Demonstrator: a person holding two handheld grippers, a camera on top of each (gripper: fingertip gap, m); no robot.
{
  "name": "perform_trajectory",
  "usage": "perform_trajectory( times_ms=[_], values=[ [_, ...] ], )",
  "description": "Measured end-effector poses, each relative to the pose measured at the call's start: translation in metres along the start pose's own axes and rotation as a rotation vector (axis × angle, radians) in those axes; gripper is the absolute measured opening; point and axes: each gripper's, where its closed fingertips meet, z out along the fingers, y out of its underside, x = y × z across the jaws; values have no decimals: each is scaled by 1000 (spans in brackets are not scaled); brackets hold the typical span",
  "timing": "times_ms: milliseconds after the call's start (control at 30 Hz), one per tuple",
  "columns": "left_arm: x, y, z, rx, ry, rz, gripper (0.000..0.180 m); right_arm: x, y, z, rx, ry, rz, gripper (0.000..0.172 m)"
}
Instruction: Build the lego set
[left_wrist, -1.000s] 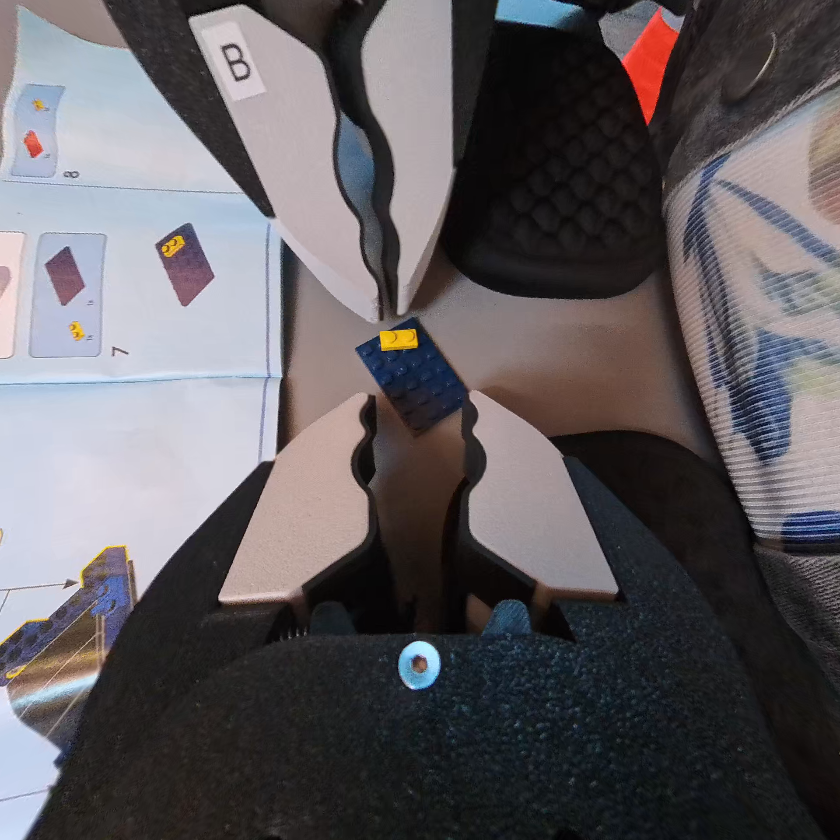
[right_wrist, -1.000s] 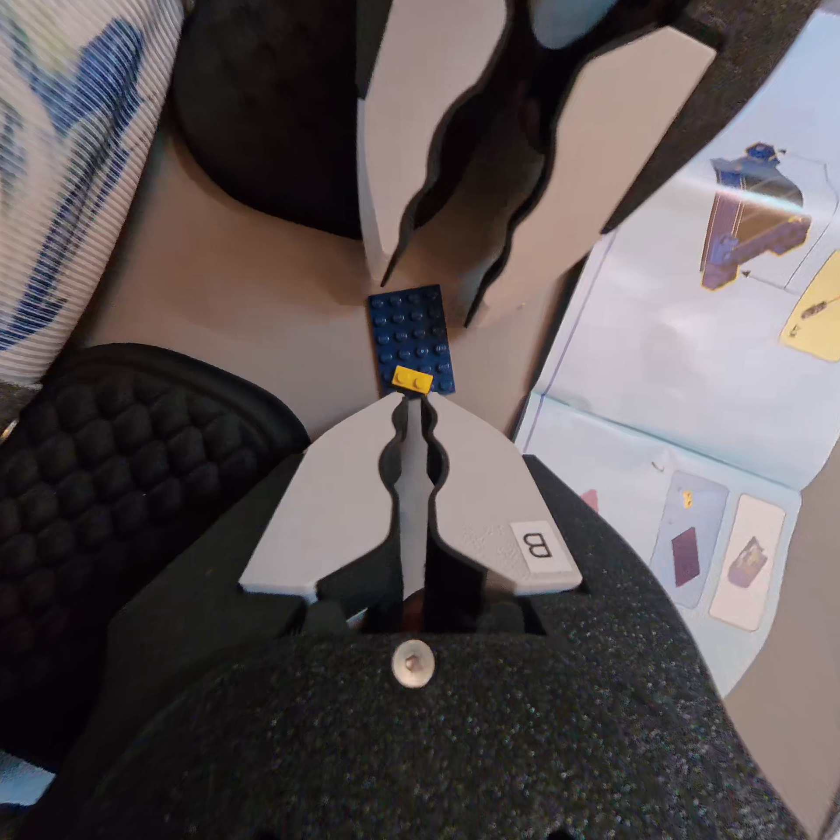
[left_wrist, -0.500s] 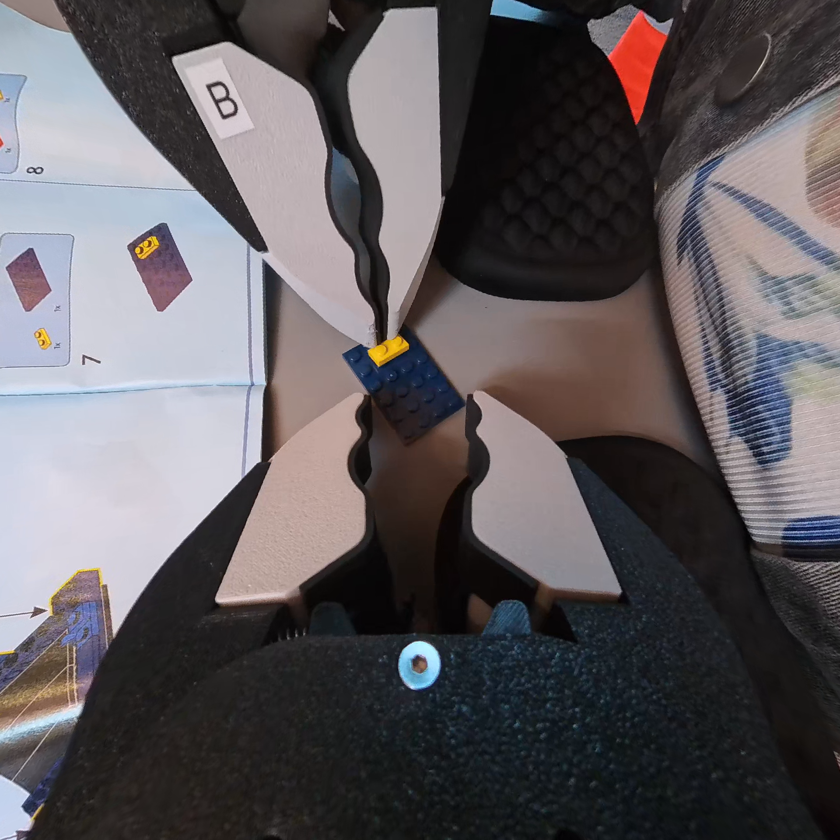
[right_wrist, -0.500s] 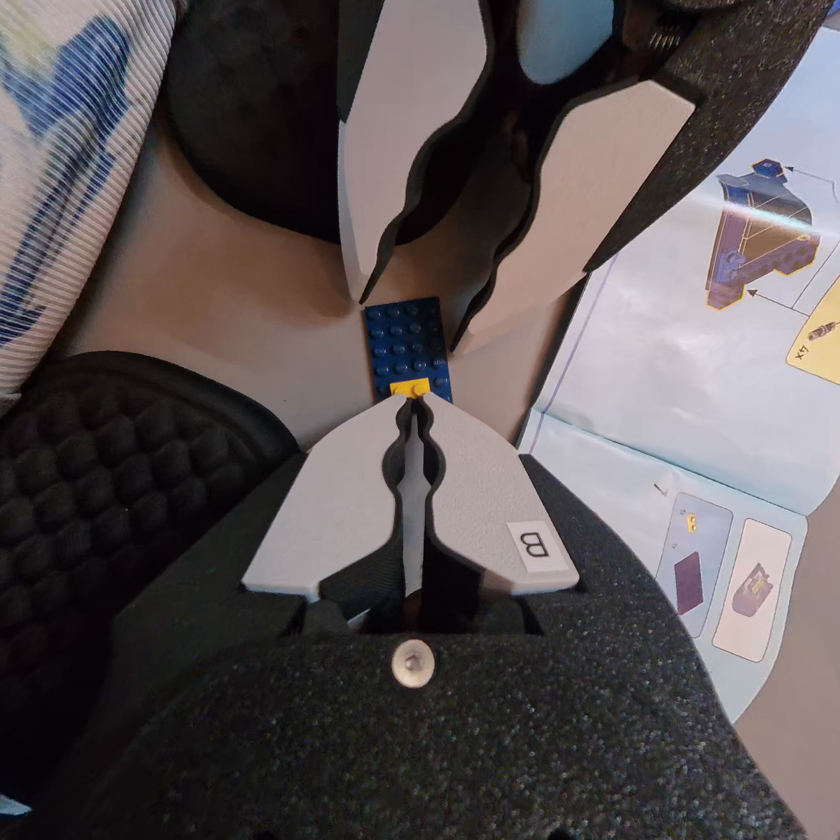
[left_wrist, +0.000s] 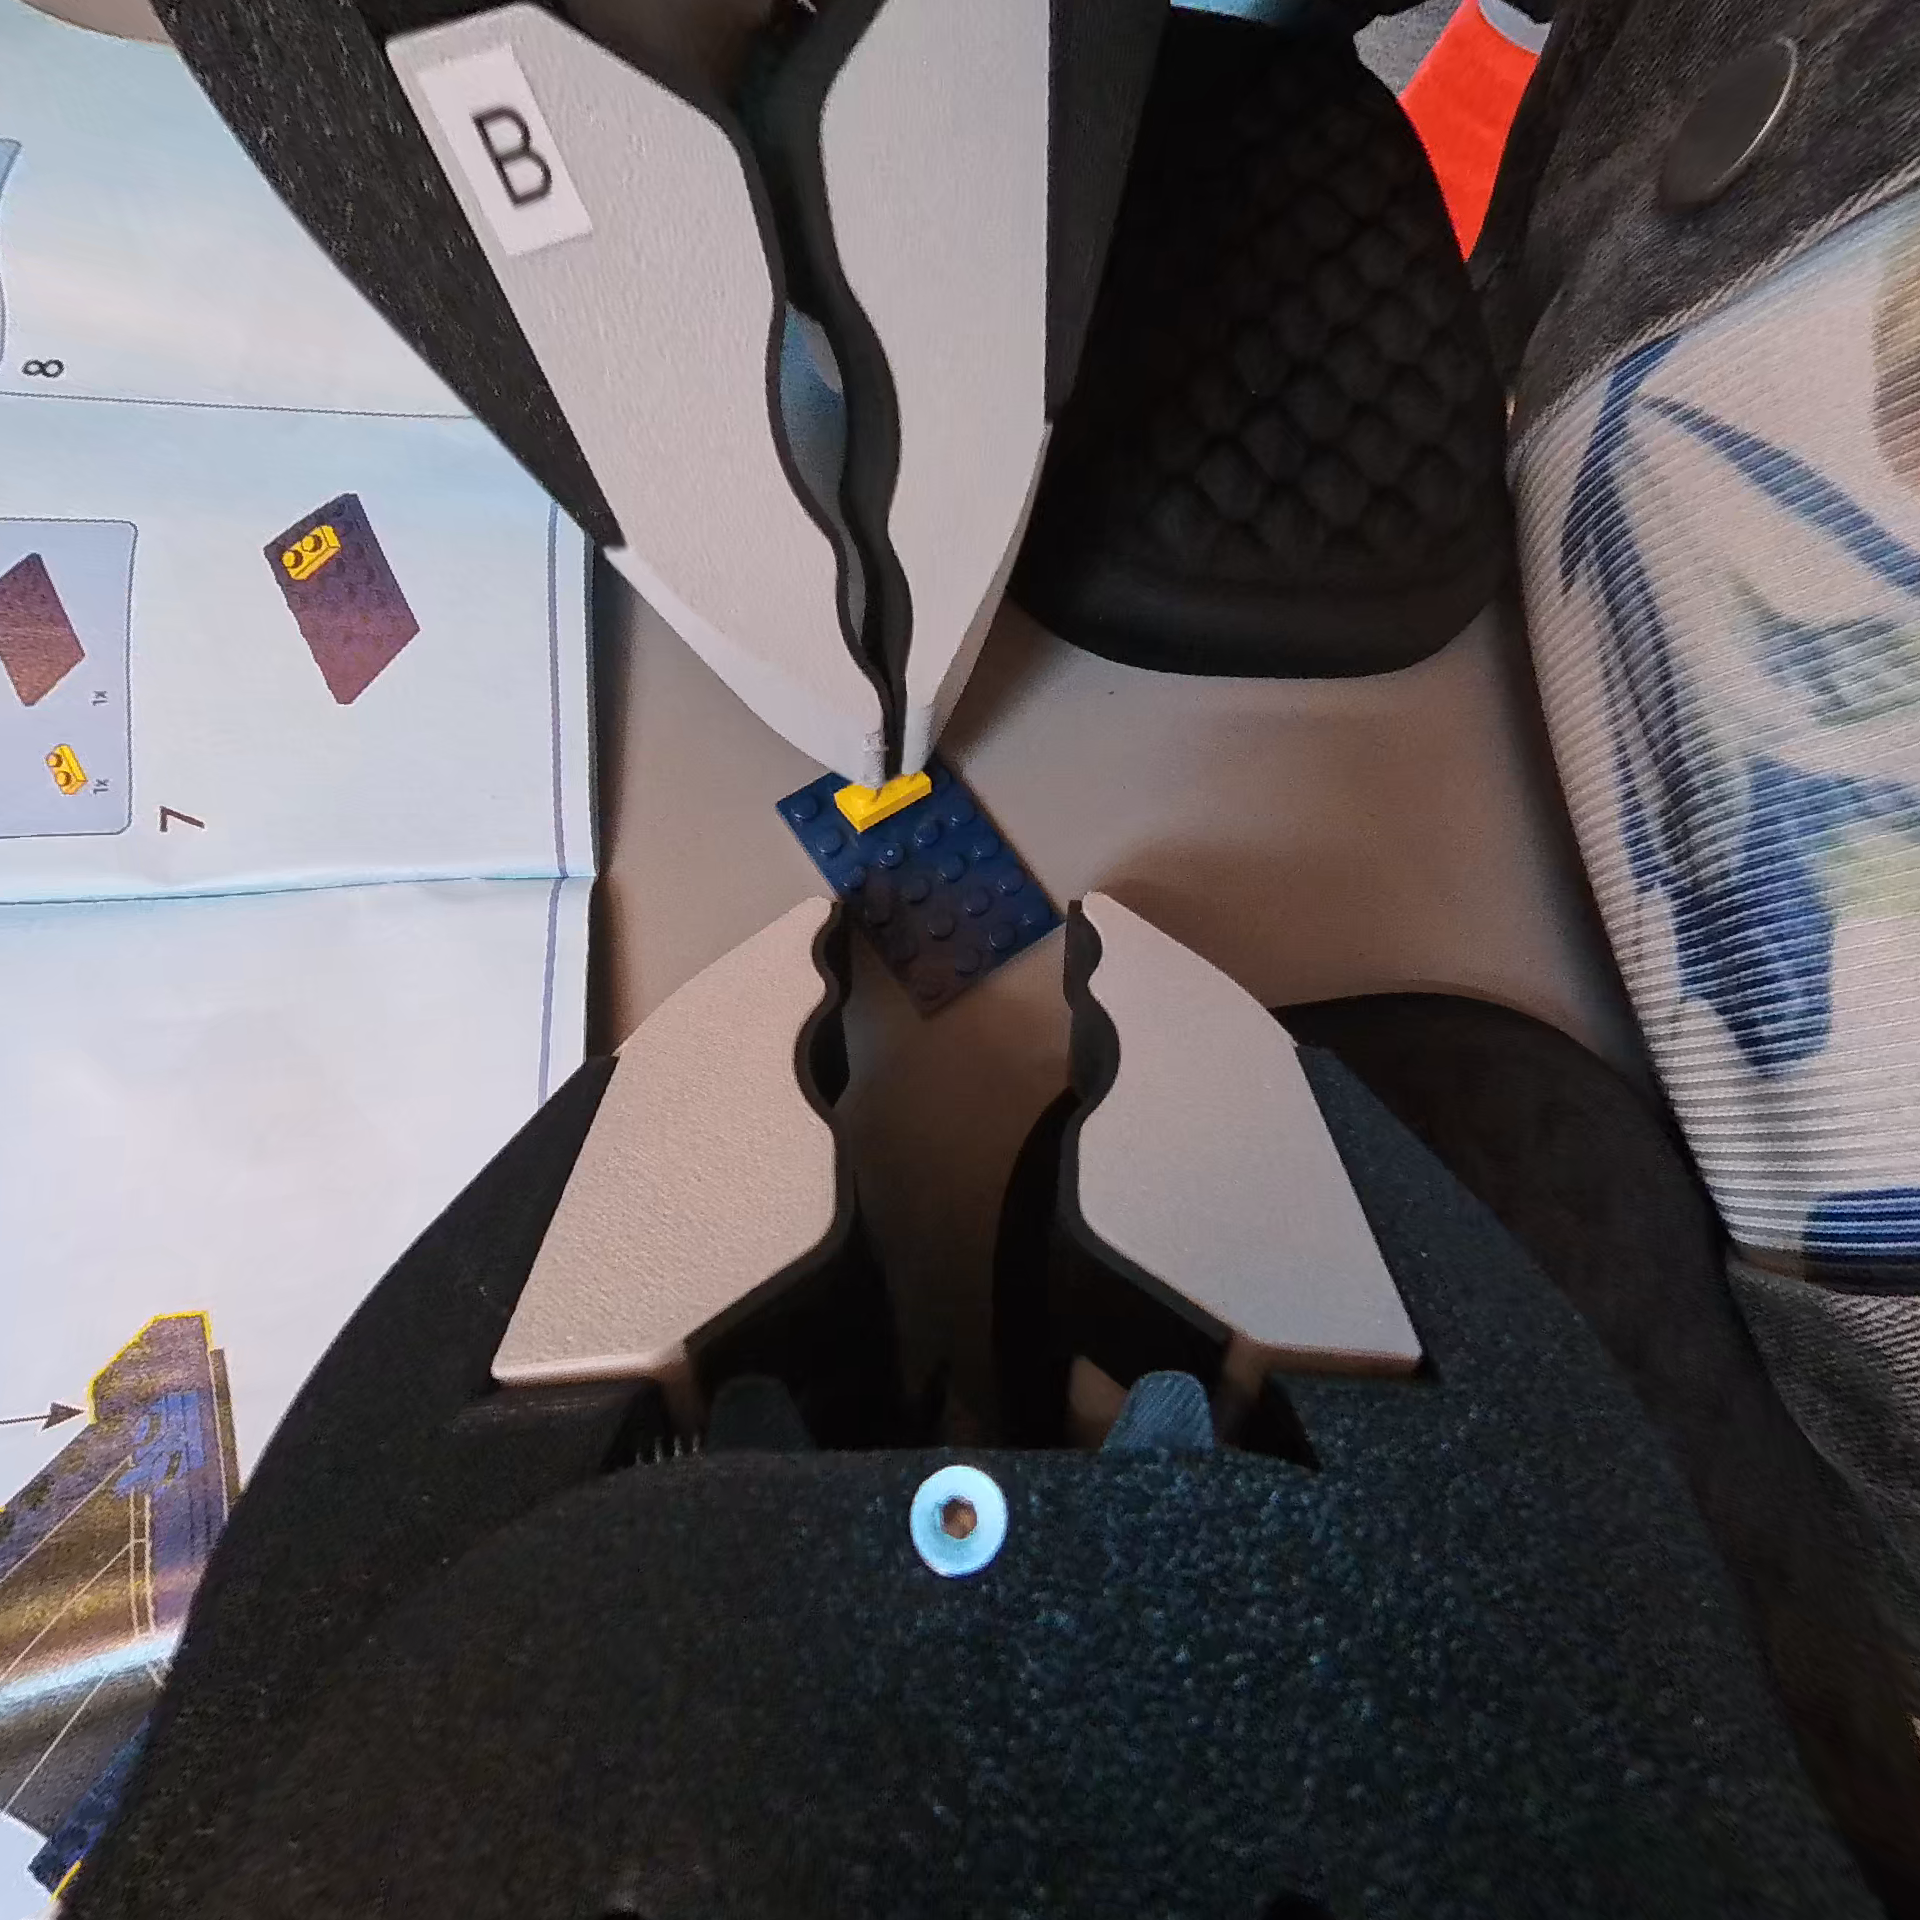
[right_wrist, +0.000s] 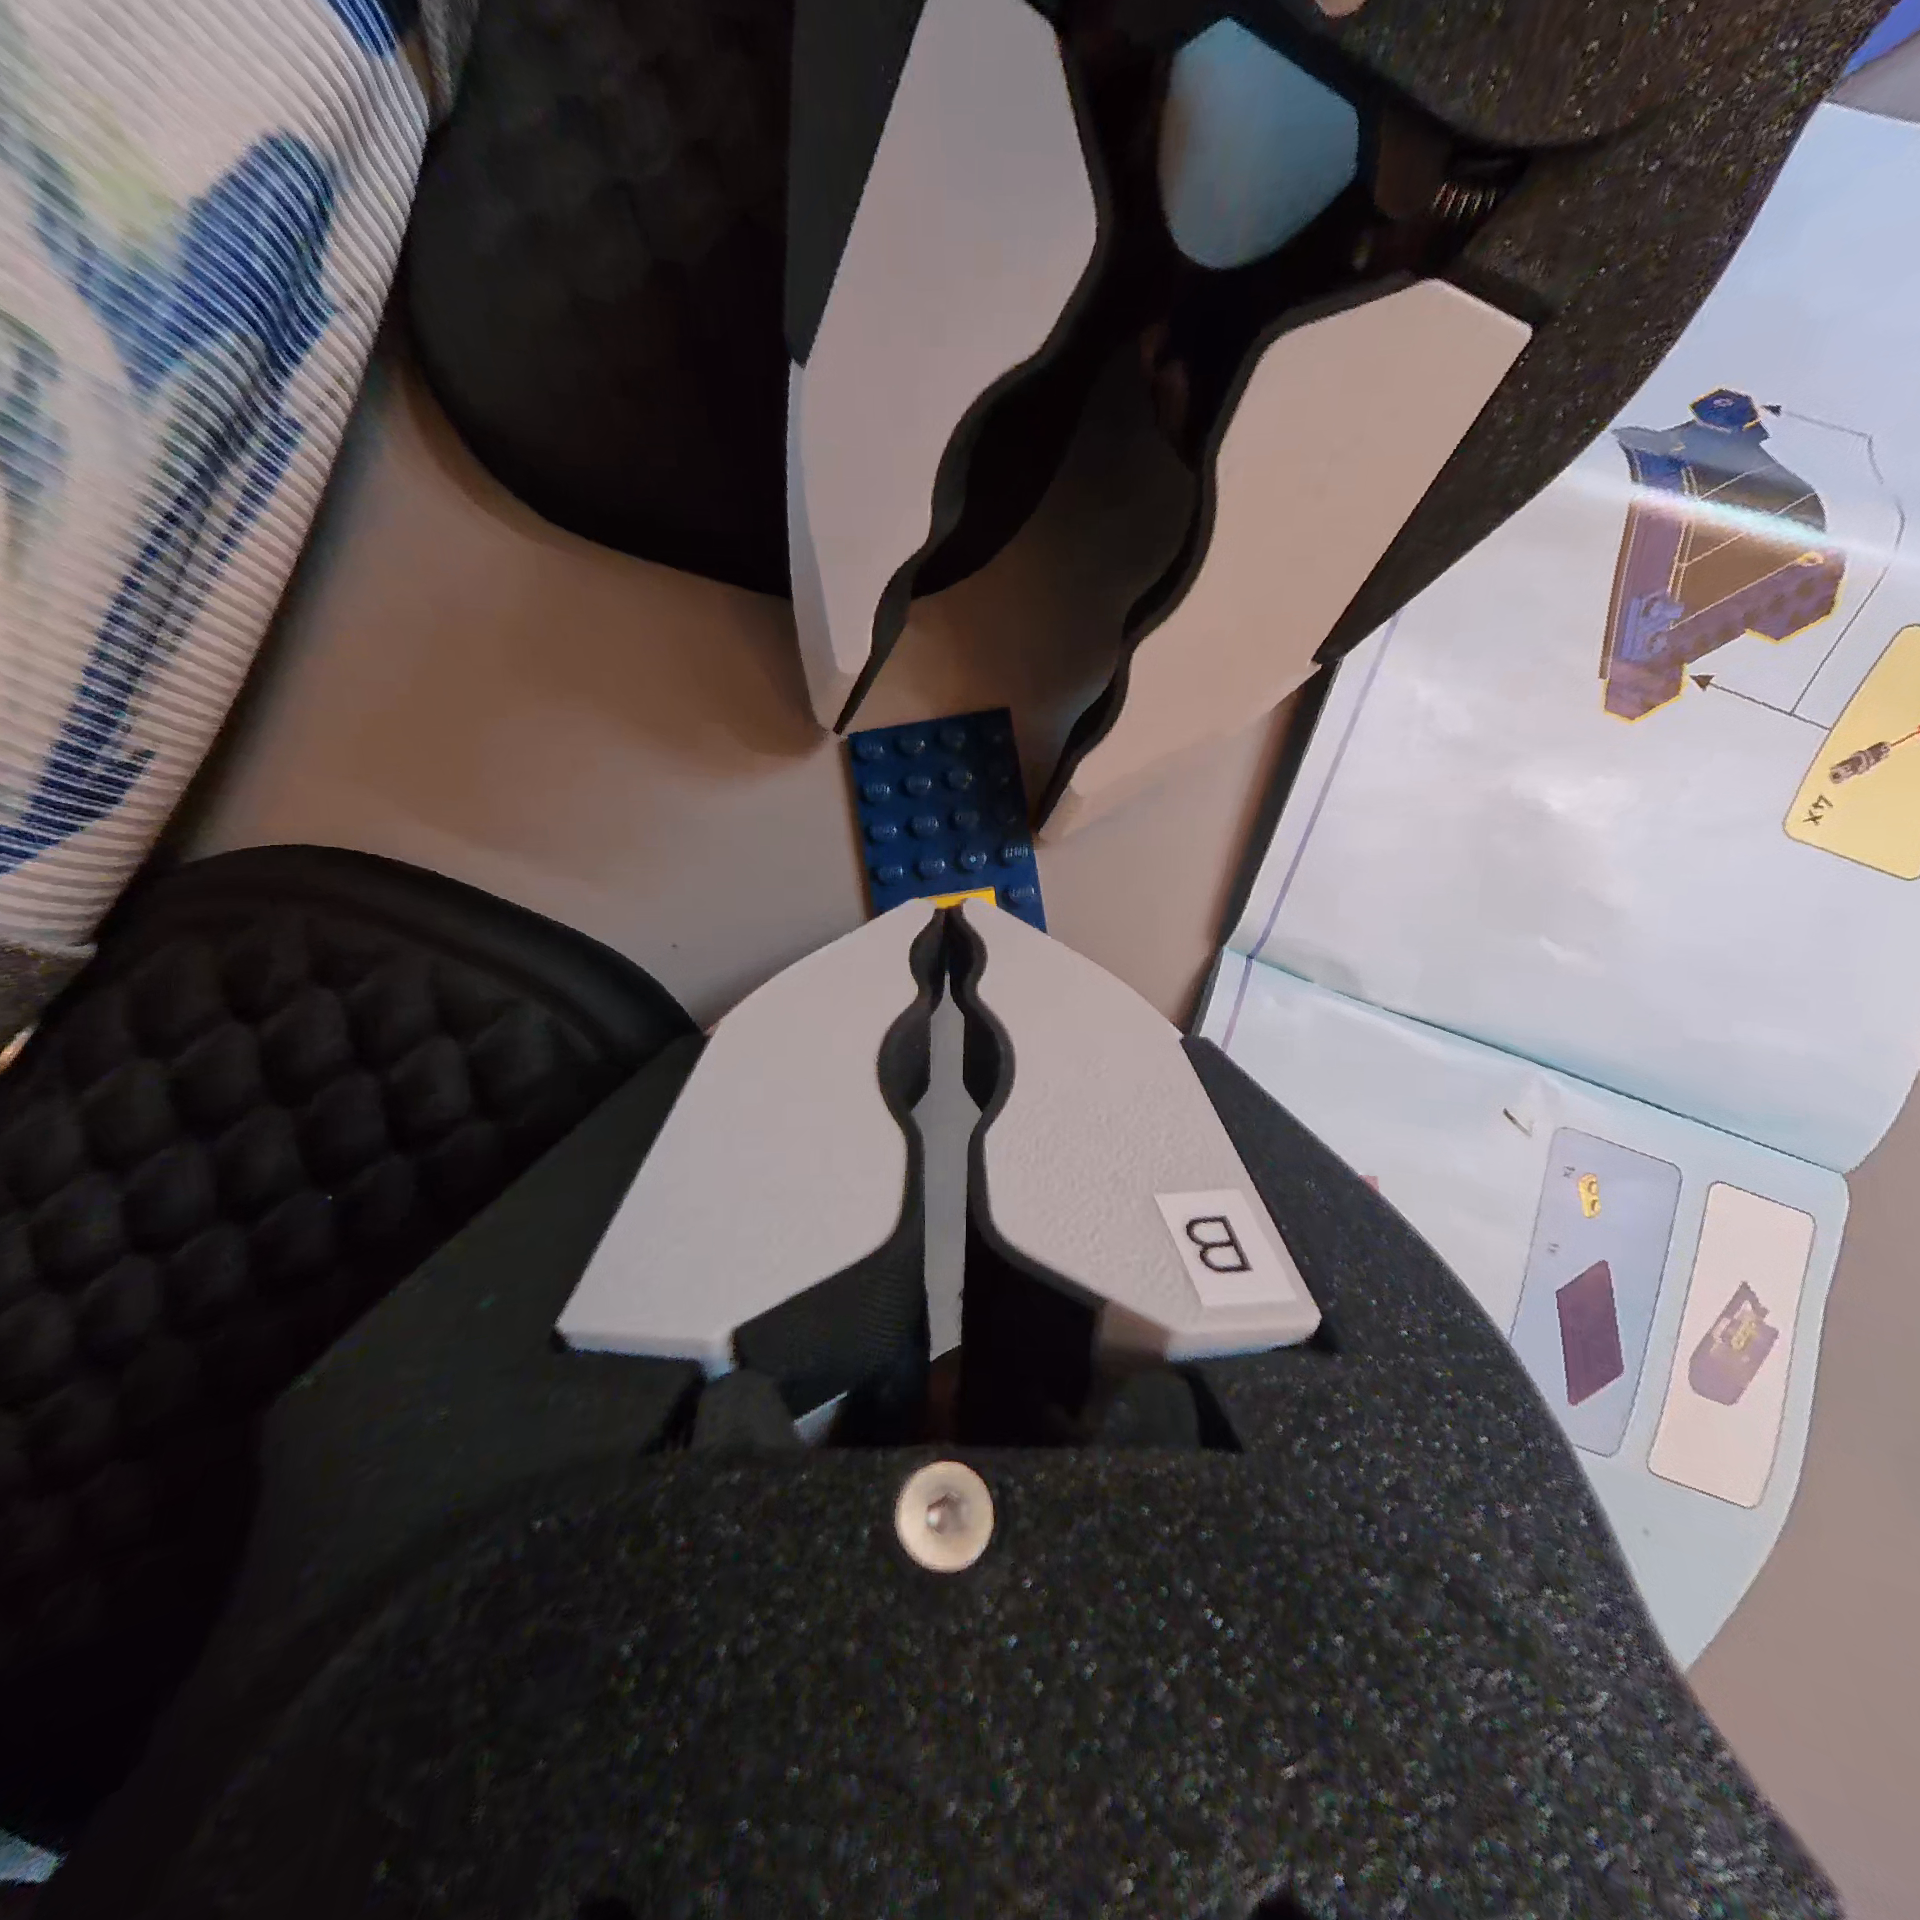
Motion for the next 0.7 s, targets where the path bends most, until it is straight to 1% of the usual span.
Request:
perform_trajectory(
  times_ms=[333, 500, 567, 633, 700],
  values=[
    [2, 0, 0, 1, -2, 7, 39, 0, 1, 5, -60, -1, -36, 0],
    [2, 0, -1, -1, -19, 19, 40, 1, -4, 1, -64, 3, -65, 0],
    [-1, -6, -5, 30, -69, 16, 41, 0, -7, -1, -42, 2, -58, 3],
    [0, -17, -16, 85, -138, -29, 44, -1, -9, -4, -9, 1, -37, 11],
    [3, -23, -28, 114, -242, -80, 44, -1, -12, -7, 48, 6, -5, 11]
  ],
)
